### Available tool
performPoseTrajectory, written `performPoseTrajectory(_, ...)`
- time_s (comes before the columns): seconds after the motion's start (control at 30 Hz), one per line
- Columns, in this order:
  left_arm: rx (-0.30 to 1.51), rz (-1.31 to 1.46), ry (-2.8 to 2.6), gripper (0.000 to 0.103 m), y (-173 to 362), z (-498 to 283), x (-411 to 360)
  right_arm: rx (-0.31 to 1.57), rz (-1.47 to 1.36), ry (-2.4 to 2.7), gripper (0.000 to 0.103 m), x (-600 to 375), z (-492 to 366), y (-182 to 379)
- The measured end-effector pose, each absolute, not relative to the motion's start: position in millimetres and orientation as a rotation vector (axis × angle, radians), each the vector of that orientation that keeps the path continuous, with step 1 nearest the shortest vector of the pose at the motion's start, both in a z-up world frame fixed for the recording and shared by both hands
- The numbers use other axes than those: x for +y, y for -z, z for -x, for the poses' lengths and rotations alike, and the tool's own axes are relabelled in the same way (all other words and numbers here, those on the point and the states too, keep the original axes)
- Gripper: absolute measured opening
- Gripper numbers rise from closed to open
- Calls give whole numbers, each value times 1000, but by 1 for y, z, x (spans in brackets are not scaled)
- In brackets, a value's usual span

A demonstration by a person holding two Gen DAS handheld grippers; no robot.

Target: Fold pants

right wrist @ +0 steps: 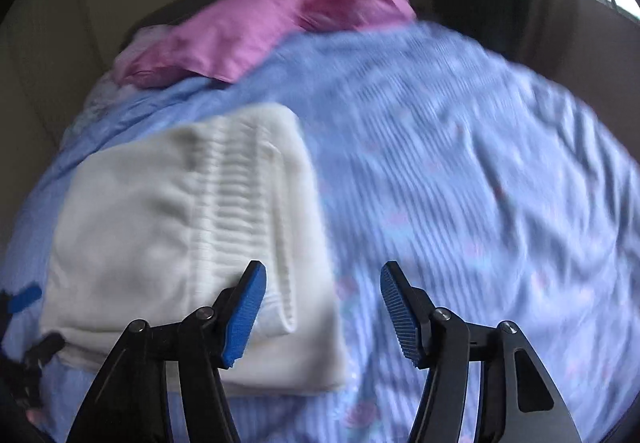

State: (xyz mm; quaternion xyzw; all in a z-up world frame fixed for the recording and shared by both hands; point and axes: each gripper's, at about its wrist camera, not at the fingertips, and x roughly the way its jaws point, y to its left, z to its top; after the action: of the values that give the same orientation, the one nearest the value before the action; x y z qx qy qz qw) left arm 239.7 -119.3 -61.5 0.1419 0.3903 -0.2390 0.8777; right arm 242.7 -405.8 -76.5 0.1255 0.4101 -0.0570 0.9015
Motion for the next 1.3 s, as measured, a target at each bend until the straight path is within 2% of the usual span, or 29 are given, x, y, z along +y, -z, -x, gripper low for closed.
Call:
performPoseTrajectory(0.17,821,-294,498,87,54,-238,-122,883,-272,167,60,-414,-244,85)
performPoseTrajectory(0.33,754,-202,452,87,21,-238,-101,867,-178,308,63,-410,-229,55)
performPoseTrajectory(0.4,747,-155,452,87,8,-240,-92,853,-221,285,76,-410,-218,35)
performPoseTrajectory(0.43,743,-144,447,87,3,-242,-89,848,-249,267,87,-410,-215,27)
performPoseTrajectory(0.47,735,-130,437,89,-4,-243,-85,850,-284,245,89,-408,-210,16)
performPoseTrajectory(0.57,741,-50,435,96,-20,-248,-62,849,-364,158,93,-392,-203,-16)
performPoseTrajectory(0.67,769,46,397,97,-27,-255,-32,824,-406,92,95,-374,-199,-37)
performPoseTrajectory(0.77,773,53,361,97,-28,-256,-20,792,-333,65,95,-354,-203,-44)
performPoseTrajectory(1.17,866,-20,335,95,12,-266,-46,874,-336,111,95,-366,-231,26)
performPoseTrajectory(1.3,872,-75,361,93,24,-265,-62,922,-421,121,95,-383,-232,52)
